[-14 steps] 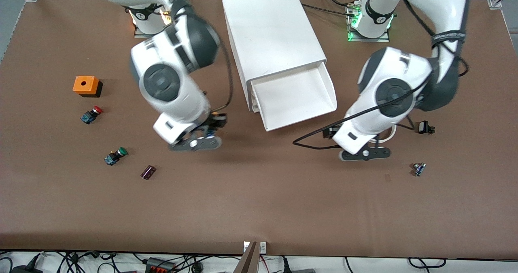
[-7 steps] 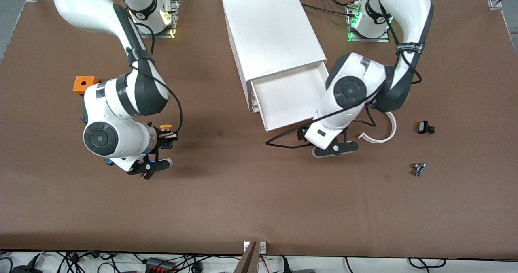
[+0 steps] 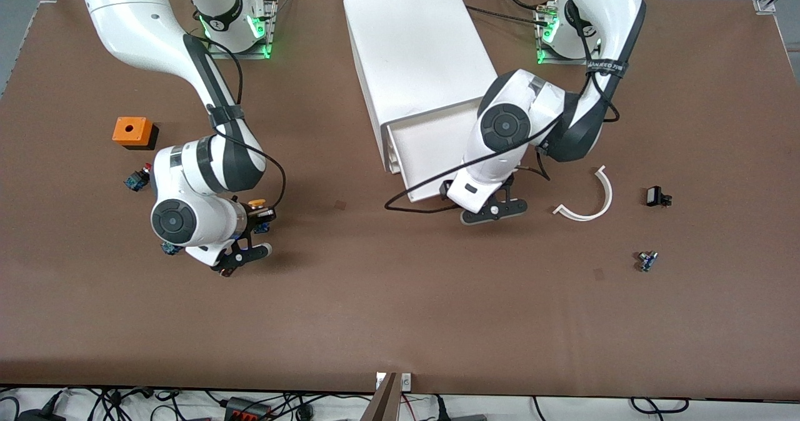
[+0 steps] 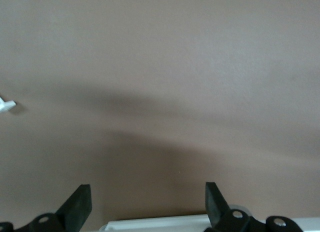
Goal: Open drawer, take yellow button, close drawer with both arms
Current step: 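Place the button on the table while the left gripper closes the drawer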
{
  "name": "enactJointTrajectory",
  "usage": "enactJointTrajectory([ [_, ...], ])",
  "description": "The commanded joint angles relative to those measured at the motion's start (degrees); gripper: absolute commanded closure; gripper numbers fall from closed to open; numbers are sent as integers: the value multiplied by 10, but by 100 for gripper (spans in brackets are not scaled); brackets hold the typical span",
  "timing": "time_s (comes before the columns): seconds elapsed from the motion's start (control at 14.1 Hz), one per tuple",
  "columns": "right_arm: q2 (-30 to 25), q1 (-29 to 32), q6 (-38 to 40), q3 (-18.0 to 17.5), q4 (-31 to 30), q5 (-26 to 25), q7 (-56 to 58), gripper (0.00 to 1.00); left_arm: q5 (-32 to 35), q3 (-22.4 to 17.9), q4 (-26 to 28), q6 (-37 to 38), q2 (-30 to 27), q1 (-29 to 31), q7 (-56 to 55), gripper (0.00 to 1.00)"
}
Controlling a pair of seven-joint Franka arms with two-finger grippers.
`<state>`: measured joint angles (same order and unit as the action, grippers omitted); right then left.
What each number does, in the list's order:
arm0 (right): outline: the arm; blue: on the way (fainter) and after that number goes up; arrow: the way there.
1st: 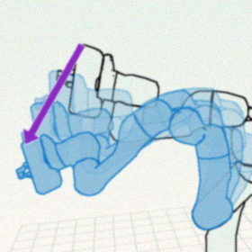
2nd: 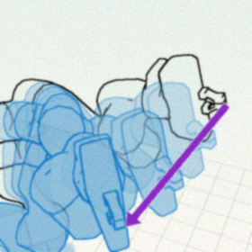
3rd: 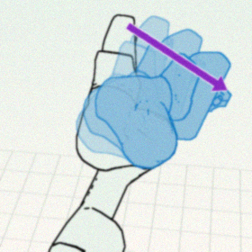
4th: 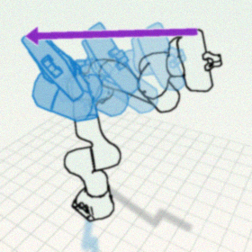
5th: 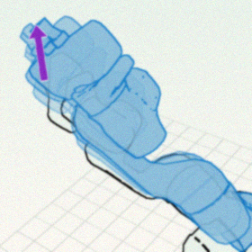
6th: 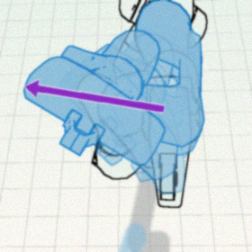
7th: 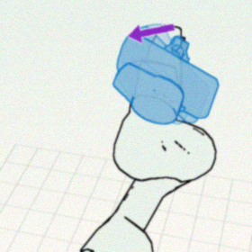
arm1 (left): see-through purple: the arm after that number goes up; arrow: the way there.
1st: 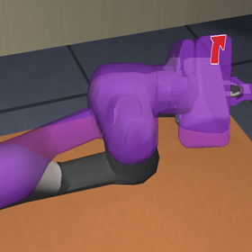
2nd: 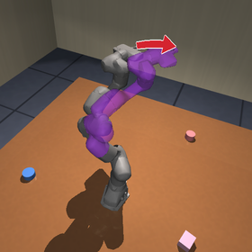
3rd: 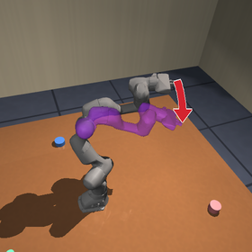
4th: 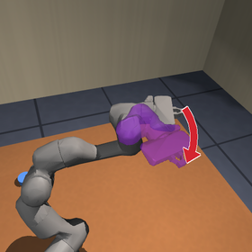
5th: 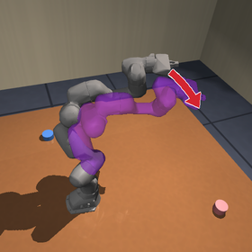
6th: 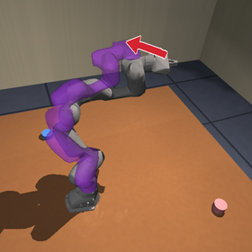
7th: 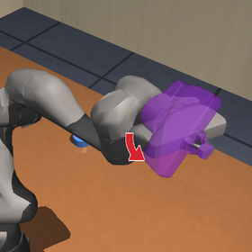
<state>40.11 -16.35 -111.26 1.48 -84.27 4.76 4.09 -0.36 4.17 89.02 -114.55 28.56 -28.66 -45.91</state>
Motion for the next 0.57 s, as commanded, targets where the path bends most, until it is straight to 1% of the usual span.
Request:
enactJointTrajectory([
  [0.0,-18,6,-56,-7,-62,-6,42,100,4,15,56,5,-50,5,-17,0],
  [0.14,-17,9,-81,-6,-83,-12,77,100,4,22,75,10,-61,4,-17,0],
  [0.21,-15,11,-96,-6,-93,-12,80,100,4,36,84,10,-62,8,-17,0],
  [0.36,-13,12,-112,-6,-100,-11,79,100,4,47,108,9,-69,9,-18,0],
  [0.43,-13,12,-110,-6,-99,-10,72,75,4,53,115,12,-76,10,-18,0],
  [0.5,-15,12,-106,-6,-98,-7,72,12,2,53,127,12,-89,10,-18,0],
])
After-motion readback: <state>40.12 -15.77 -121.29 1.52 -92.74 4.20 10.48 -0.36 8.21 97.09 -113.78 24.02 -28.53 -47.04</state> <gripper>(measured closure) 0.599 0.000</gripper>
